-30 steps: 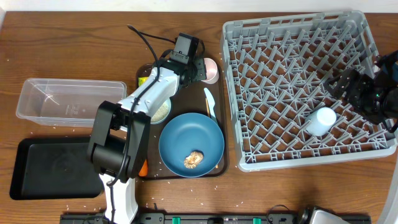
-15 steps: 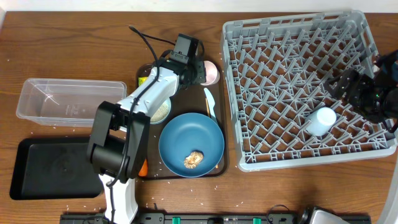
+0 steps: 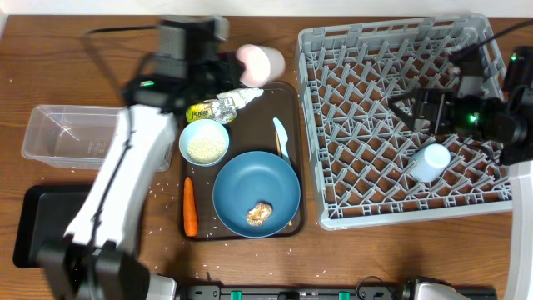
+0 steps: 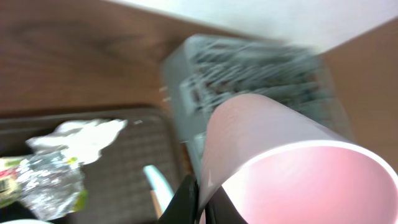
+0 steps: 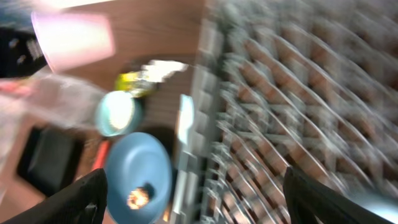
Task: Sort waste into correct bins and load items into the dishwasher rack
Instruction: 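Lift the pink cup and hand it to the right gripper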
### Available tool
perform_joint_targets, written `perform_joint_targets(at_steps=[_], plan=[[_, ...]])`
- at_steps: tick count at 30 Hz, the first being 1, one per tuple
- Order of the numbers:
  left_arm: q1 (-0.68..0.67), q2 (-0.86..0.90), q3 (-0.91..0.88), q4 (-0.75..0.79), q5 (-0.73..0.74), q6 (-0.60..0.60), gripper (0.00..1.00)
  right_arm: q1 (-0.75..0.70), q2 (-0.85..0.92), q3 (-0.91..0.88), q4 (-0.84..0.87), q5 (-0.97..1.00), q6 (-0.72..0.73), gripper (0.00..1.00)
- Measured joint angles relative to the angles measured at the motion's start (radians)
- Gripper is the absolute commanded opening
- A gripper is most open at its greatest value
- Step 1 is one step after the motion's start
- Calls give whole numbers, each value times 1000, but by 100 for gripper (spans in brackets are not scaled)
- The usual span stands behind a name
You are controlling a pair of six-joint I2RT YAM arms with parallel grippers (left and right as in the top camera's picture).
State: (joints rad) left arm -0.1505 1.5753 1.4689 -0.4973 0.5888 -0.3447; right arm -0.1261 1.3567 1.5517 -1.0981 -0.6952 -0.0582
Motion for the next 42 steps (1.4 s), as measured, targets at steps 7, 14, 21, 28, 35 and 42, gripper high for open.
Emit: perform_joint_targets(at_steps=[7,14,21,28,35,42], plan=[[107,-41,0,27,402,-41,6,105,0,0,221,-288,-55,78],[91,-41,0,27,703,-83,6,280,0,0,259,-382,-116,74],[90,-42,0,37,902,-159,6,354,0,0,306,-389,-164,73],[90,-42,0,37,948,-248,6,355,0,0,362,-380,-177,77],[90,-83,0,61,954,-296,6,355,6,0,432,-335,-182,79],[90,-138,0,80,958,-318,6,384,47,0,502,-352,-185,81]])
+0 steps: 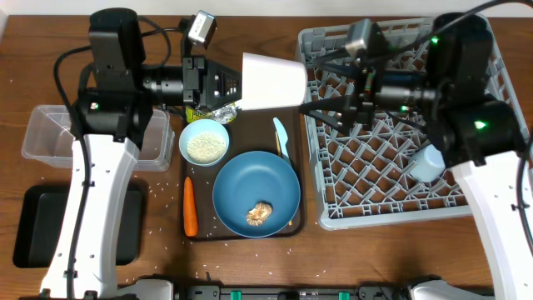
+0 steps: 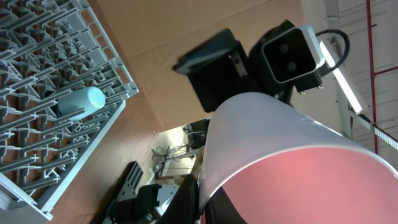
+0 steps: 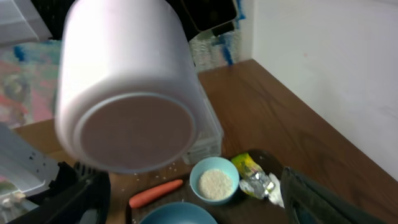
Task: Sort waste into correct bins and load items into the dishwasher rack
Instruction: 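Lift the pink cup and hand it to the right gripper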
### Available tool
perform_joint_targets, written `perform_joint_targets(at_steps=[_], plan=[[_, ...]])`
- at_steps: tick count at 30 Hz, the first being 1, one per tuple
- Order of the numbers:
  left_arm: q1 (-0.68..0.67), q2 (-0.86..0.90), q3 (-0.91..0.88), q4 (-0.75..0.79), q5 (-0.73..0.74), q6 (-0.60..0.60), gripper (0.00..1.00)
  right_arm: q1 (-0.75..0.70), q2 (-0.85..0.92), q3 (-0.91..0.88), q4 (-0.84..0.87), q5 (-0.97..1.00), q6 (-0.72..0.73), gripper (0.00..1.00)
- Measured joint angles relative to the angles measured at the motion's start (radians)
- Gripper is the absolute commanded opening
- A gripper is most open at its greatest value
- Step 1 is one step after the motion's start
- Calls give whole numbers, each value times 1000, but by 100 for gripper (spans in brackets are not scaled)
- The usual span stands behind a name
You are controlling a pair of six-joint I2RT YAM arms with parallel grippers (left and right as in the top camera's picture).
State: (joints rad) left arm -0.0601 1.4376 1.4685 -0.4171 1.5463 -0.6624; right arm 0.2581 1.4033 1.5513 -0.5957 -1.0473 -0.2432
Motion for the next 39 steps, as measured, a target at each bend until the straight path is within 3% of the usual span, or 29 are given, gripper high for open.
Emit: perform_joint_targets(at_steps=[14,39], plan=[[0,-5,0,1,0,-19,6,34,32,0,151,-171,-15,84],[0,-5,0,2,27,-19,6,89,39,0,229,-194,-22,70]])
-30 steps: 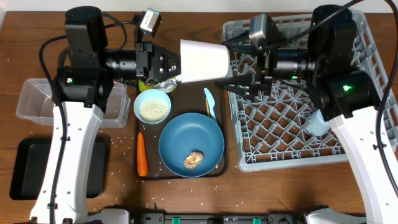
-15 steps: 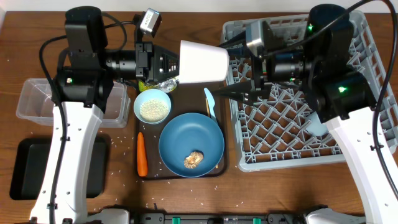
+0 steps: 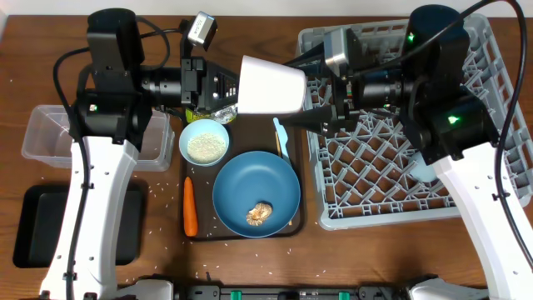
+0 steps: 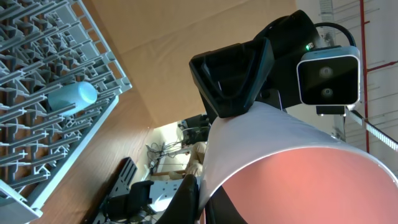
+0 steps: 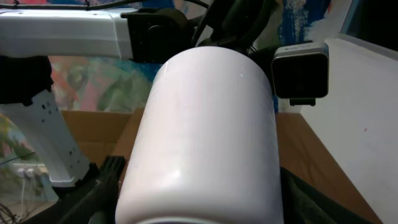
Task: Sort waste into correct bins and load items into the dishwasher rack
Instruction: 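Lift the pink cup and hand it to the right gripper, then place the pink cup in the dish rack with the right gripper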
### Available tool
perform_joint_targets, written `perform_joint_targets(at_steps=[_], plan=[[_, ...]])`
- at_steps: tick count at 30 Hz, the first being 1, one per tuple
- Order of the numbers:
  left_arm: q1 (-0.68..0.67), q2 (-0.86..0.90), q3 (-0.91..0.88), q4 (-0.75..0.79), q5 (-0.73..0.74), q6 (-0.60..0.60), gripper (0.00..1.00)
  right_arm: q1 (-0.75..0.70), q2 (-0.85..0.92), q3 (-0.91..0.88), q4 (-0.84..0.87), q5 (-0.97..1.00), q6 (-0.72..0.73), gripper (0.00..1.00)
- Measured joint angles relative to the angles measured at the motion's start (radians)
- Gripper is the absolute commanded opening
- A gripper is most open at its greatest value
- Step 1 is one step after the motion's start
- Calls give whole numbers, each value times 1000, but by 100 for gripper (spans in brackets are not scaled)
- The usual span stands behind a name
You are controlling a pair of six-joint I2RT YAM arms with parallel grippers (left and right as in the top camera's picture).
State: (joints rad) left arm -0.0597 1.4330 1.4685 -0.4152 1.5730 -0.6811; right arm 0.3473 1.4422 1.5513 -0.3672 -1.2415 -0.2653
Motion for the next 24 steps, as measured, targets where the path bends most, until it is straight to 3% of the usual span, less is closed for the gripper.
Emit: perform_joint_targets(at_steps=[8,13,14,15,19,22,24], plan=[[3,0,0,2,1,0,8,1,1,0,16,24,23,49],[3,0,0,8,-9,-3,13,7,1,0,20,61,87,50],[3,0,0,11,-12,-3,17,9,1,0,20,74,105,49],[3,0,0,20,-14,-3,31,11,1,0,20,92,123,49],[3,0,0,73,-24,1,57,10,-2,0,5,156,171,48],[6,0,-2,116,-40,1,74,-3,-20,0,-29,193,199,48],[7,0,-2,135,-58,5,76,-31,-47,0,-60,219,216,49]])
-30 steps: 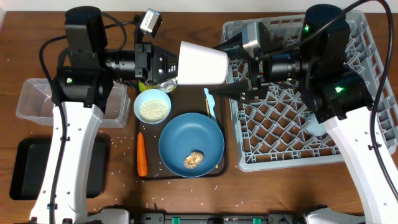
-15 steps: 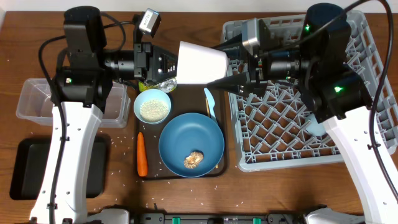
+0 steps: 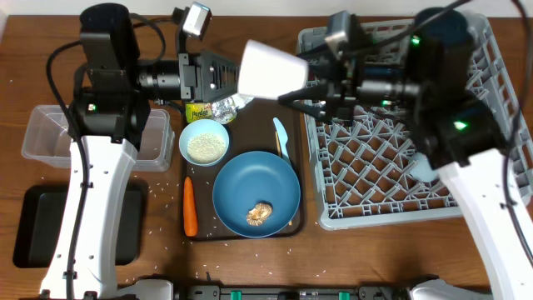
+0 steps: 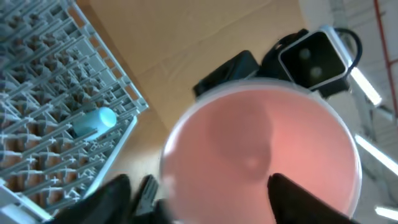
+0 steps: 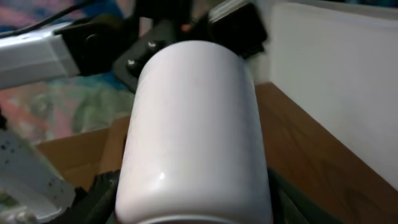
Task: Sort waste into correct bins and load items into the dishwasher rack
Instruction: 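Place the pink cup in the dish rack with the right gripper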
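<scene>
The pink cup [image 3: 271, 71] hangs on its side in the air above the far edge of the brown tray [image 3: 296, 117]. My right gripper [image 3: 315, 83] is shut on the cup's base end, and its wrist view shows the cup's pale wall [image 5: 193, 137] filling the space between the fingers. My left gripper [image 3: 223, 79] stands open just left of the cup's mouth. Its wrist view looks into the pink inside [image 4: 261, 149], with the dark fingers [image 4: 112, 199] spread wide of the rim. The grey dishwasher rack [image 3: 466, 204] lies at the right.
On the tray are a bowl of rice [image 3: 204, 142], a blue plate [image 3: 256, 187] with a food scrap [image 3: 260, 213], a carrot [image 3: 191, 206], a crumpled wrapper [image 3: 212, 110] and a pale blue utensil [image 3: 281, 137]. A pale blue cup [image 4: 93, 121] lies in the rack. Clear bin [image 3: 58, 137] and black bin [image 3: 33, 233] sit left.
My left gripper, then shut on the cup's rim, is now open and clear of it. The cup rests in my right gripper alone and has tilted and shifted slightly.
My left gripper first held the pink cup over the tray's far edge while my right arm was over the rack. Then the cup was held out sideways toward my open right gripper. Then the right fingers were around its base, and now the left has let go.
</scene>
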### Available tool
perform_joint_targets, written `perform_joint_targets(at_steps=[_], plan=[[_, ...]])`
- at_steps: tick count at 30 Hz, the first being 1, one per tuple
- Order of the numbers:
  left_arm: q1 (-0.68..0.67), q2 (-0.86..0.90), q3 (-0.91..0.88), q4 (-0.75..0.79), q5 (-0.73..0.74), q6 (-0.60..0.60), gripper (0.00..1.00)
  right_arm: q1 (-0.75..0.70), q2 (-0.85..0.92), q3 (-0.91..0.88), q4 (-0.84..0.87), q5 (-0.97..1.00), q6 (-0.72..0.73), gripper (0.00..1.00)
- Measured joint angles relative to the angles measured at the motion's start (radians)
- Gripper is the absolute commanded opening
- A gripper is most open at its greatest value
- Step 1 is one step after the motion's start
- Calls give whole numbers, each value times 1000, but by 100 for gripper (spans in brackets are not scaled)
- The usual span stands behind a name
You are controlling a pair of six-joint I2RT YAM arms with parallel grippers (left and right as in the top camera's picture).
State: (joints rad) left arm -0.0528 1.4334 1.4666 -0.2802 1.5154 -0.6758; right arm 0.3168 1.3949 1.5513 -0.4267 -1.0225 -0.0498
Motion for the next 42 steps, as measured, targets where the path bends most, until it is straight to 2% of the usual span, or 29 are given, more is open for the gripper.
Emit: perform_joint_targets(at_steps=[5,15,20,31,42], plan=[[-2,0,0,2,-28,16,76,-141,-80,1,-117,111,47,48],[-3,2,0,2,-42,49,77,-525,-119,1,-587,426,161,48],[-3,13,0,2,-53,49,77,-592,-102,1,-730,632,253,49],[-3,29,0,1,-68,51,77,-595,132,1,-774,832,354,49],[-3,29,0,0,-68,52,77,-595,338,1,-692,874,380,47]])
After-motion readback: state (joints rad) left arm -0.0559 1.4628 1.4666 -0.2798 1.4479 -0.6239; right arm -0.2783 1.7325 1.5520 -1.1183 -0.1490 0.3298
